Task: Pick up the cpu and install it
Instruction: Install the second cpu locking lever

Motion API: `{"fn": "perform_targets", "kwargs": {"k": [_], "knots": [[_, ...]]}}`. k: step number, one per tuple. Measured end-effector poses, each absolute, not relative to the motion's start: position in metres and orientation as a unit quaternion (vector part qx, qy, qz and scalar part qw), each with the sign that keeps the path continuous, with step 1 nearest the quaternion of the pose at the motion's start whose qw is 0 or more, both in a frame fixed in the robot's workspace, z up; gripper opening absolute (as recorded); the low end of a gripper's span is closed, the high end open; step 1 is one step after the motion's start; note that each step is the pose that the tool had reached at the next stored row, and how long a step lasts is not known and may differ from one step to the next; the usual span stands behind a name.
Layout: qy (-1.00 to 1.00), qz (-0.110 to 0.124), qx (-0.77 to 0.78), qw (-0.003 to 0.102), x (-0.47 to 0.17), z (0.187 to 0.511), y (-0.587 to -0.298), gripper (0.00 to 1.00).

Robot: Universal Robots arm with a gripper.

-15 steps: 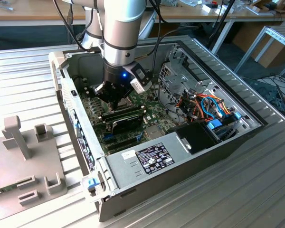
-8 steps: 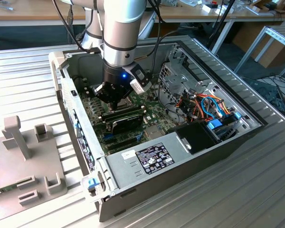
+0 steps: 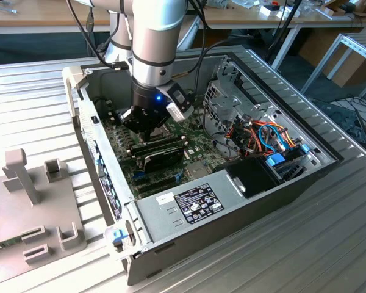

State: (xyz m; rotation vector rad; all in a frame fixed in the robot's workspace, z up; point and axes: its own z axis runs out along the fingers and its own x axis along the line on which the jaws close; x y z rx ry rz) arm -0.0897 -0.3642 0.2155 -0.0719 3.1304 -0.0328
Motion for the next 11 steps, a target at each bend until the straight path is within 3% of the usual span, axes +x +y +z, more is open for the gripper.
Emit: {"fn": "perform_targets", "kwargs": {"k": [11], "knots": [[1.0,0.0,-0.023,0.005,-0.0928,0.212,-0.3642,0.11]]}}
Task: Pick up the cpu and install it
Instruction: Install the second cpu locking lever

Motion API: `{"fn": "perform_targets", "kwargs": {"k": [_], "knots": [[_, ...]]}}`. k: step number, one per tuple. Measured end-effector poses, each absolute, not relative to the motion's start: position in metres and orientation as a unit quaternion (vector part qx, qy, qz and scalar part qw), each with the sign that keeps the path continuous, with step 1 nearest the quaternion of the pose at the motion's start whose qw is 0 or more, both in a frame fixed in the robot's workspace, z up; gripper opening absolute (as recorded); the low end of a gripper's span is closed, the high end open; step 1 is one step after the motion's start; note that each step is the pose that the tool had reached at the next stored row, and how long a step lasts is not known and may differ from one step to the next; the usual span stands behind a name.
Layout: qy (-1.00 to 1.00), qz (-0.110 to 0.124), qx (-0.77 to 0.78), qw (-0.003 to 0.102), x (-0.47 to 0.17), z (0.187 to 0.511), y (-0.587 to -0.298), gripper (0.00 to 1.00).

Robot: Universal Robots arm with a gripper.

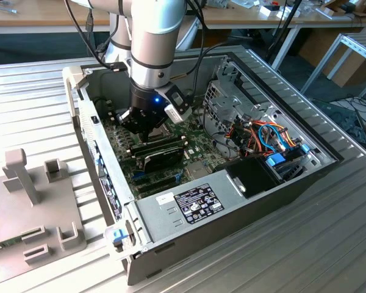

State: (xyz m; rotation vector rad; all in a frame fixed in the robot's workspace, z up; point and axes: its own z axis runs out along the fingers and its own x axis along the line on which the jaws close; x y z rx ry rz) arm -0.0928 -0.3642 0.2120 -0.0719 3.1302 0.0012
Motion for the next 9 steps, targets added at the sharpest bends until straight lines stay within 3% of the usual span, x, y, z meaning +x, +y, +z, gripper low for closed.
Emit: {"fn": "perform_targets", "kwargs": {"k": [9], "knots": [[1.0,0.002,-0.023,0.005,-0.0929,0.2116,-0.3657,0.11]]}}
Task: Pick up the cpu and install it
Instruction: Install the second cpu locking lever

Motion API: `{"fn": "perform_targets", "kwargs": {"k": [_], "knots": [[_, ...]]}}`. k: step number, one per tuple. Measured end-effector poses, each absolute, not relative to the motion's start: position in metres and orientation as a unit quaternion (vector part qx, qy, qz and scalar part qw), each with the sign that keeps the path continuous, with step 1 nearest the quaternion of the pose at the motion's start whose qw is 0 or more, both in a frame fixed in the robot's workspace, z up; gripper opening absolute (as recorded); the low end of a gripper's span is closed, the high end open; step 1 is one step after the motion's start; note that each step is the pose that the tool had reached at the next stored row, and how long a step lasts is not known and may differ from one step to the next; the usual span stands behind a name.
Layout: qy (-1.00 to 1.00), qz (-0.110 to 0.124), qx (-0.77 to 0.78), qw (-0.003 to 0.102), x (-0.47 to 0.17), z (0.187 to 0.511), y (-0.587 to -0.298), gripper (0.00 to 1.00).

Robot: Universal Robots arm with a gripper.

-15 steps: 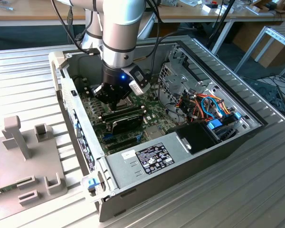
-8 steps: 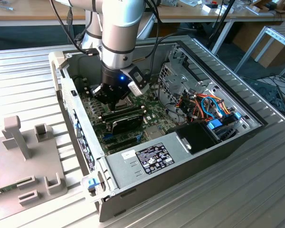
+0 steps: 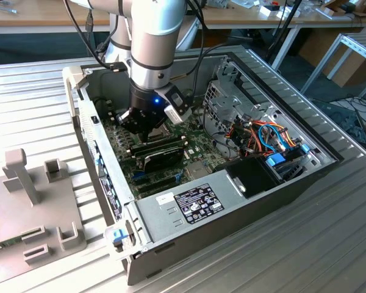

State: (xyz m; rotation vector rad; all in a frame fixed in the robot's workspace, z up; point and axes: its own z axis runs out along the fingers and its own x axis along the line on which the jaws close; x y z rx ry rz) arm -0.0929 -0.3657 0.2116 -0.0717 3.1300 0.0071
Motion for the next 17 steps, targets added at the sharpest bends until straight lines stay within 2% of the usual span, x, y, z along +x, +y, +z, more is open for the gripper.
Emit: {"fn": "perform_targets", "kwargs": {"k": [17], "knots": [[1.0,0.002,-0.023,0.005,-0.0952,0.2085,-0.3664,0.11]]}}
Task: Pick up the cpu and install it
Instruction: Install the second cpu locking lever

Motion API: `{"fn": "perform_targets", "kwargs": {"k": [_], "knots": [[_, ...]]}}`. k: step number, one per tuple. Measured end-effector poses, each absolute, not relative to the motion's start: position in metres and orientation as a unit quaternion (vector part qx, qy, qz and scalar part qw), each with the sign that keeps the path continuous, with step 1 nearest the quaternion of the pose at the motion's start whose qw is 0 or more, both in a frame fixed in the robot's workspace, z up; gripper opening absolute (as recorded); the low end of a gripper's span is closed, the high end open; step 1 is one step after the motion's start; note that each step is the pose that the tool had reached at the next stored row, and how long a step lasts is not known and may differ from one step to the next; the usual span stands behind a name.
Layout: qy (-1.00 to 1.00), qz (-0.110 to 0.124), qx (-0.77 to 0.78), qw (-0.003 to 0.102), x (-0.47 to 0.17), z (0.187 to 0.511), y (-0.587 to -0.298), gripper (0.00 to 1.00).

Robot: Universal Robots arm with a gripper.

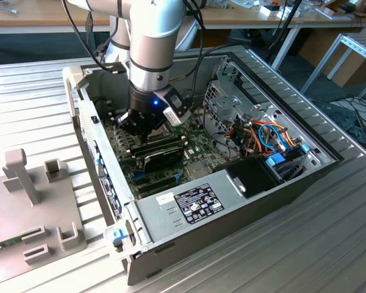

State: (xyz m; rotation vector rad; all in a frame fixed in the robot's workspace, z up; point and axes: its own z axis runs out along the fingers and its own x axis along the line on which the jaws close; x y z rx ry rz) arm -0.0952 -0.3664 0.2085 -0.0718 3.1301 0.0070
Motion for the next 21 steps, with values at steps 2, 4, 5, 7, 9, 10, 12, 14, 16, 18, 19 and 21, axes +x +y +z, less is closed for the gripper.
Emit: {"fn": "perform_targets", "kwargs": {"k": [2,4,5,7,9,10,12,14,16,18,19,21], "knots": [[1.0,0.002,-0.023,0.005,-0.0963,0.2058,-0.3665,0.11],[1.0,0.002,-0.023,0.005,-0.0964,0.2057,-0.3664,0.11],[1.0,0.002,-0.023,0.005,-0.0965,0.2057,-0.3664,0.11],[1.0,0.002,-0.023,0.005,-0.0967,0.2056,-0.3664,0.11],[1.0,0.002,-0.023,0.005,-0.0969,0.2055,-0.3664,0.11],[1.0,0.002,-0.023,0.005,-0.097,0.2055,-0.3664,0.11],[1.0,0.002,-0.023,0.005,-0.0973,0.2054,-0.3664,0.11],[1.0,0.002,-0.023,0.005,-0.0976,0.2054,-0.3664,0.11],[1.0,0.002,-0.023,0.005,-0.0979,0.2053,-0.3664,0.11],[1.0,0.002,-0.023,0.005,-0.0983,0.2052,-0.3664,0.11],[1.0,0.002,-0.023,0.005,-0.0985,0.2052,-0.3664,0.11],[1.0,0.002,-0.023,0.005,-0.0989,0.205,-0.3664,0.11]]}}
